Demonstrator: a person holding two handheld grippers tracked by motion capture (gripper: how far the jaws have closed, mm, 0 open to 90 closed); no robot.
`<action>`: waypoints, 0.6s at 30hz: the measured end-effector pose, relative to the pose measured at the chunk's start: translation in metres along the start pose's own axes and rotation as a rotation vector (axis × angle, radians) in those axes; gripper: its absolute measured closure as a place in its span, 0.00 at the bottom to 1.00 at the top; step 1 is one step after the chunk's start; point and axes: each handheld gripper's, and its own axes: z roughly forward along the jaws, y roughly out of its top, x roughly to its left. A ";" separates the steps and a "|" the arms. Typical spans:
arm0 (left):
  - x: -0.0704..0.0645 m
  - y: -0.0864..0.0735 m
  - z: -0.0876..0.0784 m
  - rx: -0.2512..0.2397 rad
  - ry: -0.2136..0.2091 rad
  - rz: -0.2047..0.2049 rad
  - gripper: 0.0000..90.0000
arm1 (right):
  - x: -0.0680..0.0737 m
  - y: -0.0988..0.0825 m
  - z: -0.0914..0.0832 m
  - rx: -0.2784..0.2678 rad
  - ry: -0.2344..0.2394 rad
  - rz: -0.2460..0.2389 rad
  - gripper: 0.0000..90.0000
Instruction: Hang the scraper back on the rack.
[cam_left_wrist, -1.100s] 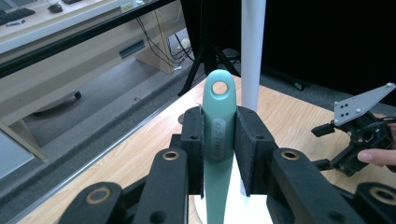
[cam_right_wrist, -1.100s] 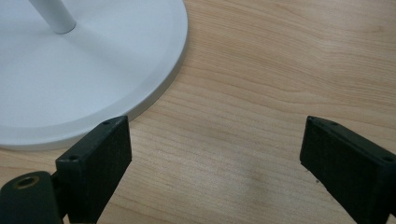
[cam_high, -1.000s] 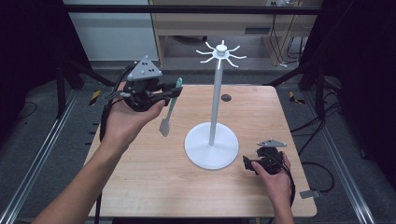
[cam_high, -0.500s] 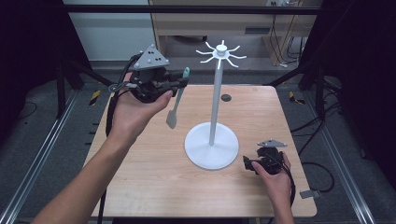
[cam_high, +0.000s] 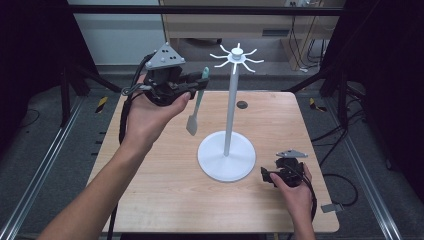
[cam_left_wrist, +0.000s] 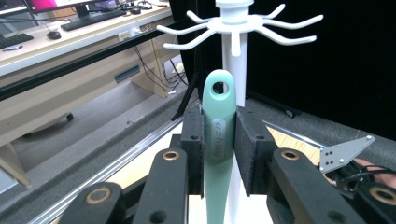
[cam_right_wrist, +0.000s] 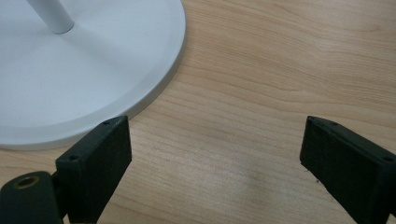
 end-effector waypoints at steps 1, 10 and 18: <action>0.000 0.000 0.000 -0.001 0.000 0.002 0.83 | 0.000 0.000 0.000 -0.001 -0.001 -0.006 0.11; -0.003 0.005 0.002 -0.007 -0.006 0.004 0.83 | 0.000 0.000 0.000 0.001 0.000 -0.006 0.11; -0.005 0.010 0.003 -0.003 -0.005 0.018 0.83 | 0.000 0.000 0.000 0.002 0.001 -0.001 0.11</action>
